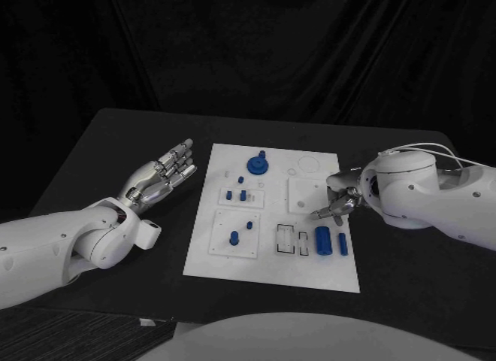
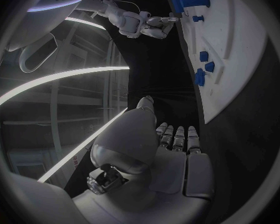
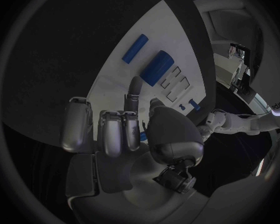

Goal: Assemble the parts on the task board

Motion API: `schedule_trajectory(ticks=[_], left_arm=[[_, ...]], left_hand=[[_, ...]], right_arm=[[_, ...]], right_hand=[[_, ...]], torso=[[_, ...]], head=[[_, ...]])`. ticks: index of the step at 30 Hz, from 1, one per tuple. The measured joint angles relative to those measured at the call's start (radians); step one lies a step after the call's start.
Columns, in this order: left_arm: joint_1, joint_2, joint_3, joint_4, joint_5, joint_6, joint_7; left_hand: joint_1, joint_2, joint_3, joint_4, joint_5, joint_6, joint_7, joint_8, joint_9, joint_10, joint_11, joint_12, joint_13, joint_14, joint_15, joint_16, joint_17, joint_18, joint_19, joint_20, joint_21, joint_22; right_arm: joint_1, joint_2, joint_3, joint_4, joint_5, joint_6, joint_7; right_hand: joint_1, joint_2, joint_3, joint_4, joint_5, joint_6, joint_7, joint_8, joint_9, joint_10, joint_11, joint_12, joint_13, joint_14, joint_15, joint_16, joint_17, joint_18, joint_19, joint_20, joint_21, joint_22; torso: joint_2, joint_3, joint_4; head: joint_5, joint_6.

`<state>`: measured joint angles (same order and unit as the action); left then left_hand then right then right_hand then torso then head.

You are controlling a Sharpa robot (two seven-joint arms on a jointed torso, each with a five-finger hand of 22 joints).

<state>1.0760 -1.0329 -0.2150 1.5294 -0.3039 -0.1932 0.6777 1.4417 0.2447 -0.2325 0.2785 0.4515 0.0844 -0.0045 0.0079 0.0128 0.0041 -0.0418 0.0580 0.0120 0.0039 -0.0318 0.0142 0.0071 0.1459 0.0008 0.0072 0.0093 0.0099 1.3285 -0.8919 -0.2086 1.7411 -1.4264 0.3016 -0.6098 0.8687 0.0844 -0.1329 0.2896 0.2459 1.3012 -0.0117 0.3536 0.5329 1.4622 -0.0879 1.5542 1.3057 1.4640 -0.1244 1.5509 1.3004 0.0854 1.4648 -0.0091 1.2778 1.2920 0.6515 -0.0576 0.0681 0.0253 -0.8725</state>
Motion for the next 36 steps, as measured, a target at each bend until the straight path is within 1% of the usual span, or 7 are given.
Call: schedule_trajectory(ticks=[4,6,7,12,17,34,36], left_arm=[[0.000,0.002,0.000,-0.001,0.000,0.000,0.000],[0.000,0.003,0.000,-0.001,0.000,0.000,0.000],[0.000,0.003,0.000,-0.001,0.000,0.000,0.000],[-0.001,0.004,0.000,-0.002,0.000,0.000,0.000],[-0.001,0.004,0.000,-0.004,0.000,0.000,0.000],[-0.001,0.006,0.000,-0.007,0.001,0.001,0.000],[-0.002,0.006,0.000,-0.007,0.001,0.001,0.000]], left_hand=[[0.000,0.000,0.000,0.000,0.011,0.010,0.010,0.000,0.000,0.003,0.003,0.000,0.000,0.000,0.000,0.000,0.000,0.000,0.000,0.000,0.000,0.000],[0.000,0.000,0.000,0.000,0.011,0.010,0.010,0.000,0.000,0.003,0.003,0.000,0.000,-0.014,0.014,0.000,0.000,0.000,0.000,0.000,0.000,0.000],[0.000,0.000,0.000,0.000,0.011,0.010,0.010,0.000,0.000,-0.002,0.007,0.000,0.000,-0.014,0.014,0.000,0.000,0.000,0.000,0.001,0.000,0.000],[0.000,0.000,0.000,0.000,0.011,0.010,0.010,0.000,0.000,-0.006,0.012,0.000,0.000,-0.005,0.023,0.000,0.000,0.000,0.000,0.001,0.000,0.000],[0.000,0.000,0.000,0.000,0.011,-0.002,0.022,0.000,0.000,-0.001,0.017,0.000,0.000,-0.005,0.023,0.000,0.000,0.000,-0.010,0.011,0.000,0.000],[0.011,0.011,0.000,0.000,0.011,0.007,0.032,0.000,0.000,0.003,0.028,0.001,0.000,0.002,0.037,0.000,0.000,0.000,-0.002,0.020,0.000,0.000],[0.011,0.011,0.000,0.000,0.011,0.007,0.032,0.000,0.000,0.003,0.028,0.001,0.000,0.002,0.038,0.000,0.000,0.000,-0.002,0.020,0.000,0.000]], right_arm=[[-0.007,0.000,0.000,0.000,0.002,0.012,-0.004],[-0.012,0.000,0.000,0.000,0.003,0.017,-0.006],[-0.014,0.000,0.000,0.000,0.004,0.019,-0.006],[-0.026,-0.002,0.000,0.000,0.006,0.026,-0.009],[-0.036,-0.005,0.000,0.002,0.008,0.028,-0.010],[-0.060,-0.011,0.000,0.015,0.010,0.008,-0.011],[-0.064,-0.011,0.000,0.016,0.010,-0.003,-0.011]], right_hand=[[0.000,0.000,-0.042,0.001,-0.020,-0.043,0.015,-0.053,-0.023,0.015,0.015,0.000,0.000,0.001,0.002,0.000,0.000,0.000,0.000,0.000,0.000,0.000],[0.000,0.000,-0.043,0.001,-0.027,-0.049,0.020,-0.075,-0.032,0.015,0.015,0.000,0.000,0.008,0.009,0.000,0.000,0.000,0.000,0.000,0.000,0.000],[0.000,0.000,-0.043,0.001,-0.027,-0.053,0.025,-0.088,-0.039,0.001,0.029,0.000,0.000,0.009,0.013,0.000,0.000,0.000,0.000,0.000,0.000,0.000],[0.000,0.000,-0.043,0.001,-0.038,-0.074,0.025,-0.113,-0.050,0.001,0.029,0.000,0.000,0.004,0.018,0.000,0.000,0.000,0.004,0.011,0.000,0.000],[0.000,0.000,-0.043,0.001,-0.043,-0.090,0.039,-0.126,-0.060,0.008,0.036,0.000,0.000,0.004,0.019,0.000,0.000,0.000,-0.002,0.016,0.000,0.000],[0.000,0.000,-0.043,0.001,-0.042,-0.097,0.040,-0.151,-0.065,0.008,0.037,0.000,0.000,0.010,0.026,0.000,0.000,0.000,-0.002,0.017,0.000,0.000],[0.019,-0.019,-0.043,0.001,-0.029,-0.092,0.035,-0.151,-0.065,0.008,0.037,0.000,0.000,0.010,0.026,0.000,0.000,0.000,-0.002,0.017,-0.009,0.000]], torso=[[0.000,0.0000,0.0000],[0.000,0.0000,0.0000],[0.000,0.0000,0.0000],[0.000,0.0001,-0.0003],[0.000,0.0001,-0.0005],[0.000,0.0001,-0.0008],[0.000,0.0001,-0.0008]], head=[[-0.002,0.000],[-0.002,0.000],[-0.002,0.000],[0.002,0.000],[0.008,0.000],[0.020,0.000],[0.021,0.000]])
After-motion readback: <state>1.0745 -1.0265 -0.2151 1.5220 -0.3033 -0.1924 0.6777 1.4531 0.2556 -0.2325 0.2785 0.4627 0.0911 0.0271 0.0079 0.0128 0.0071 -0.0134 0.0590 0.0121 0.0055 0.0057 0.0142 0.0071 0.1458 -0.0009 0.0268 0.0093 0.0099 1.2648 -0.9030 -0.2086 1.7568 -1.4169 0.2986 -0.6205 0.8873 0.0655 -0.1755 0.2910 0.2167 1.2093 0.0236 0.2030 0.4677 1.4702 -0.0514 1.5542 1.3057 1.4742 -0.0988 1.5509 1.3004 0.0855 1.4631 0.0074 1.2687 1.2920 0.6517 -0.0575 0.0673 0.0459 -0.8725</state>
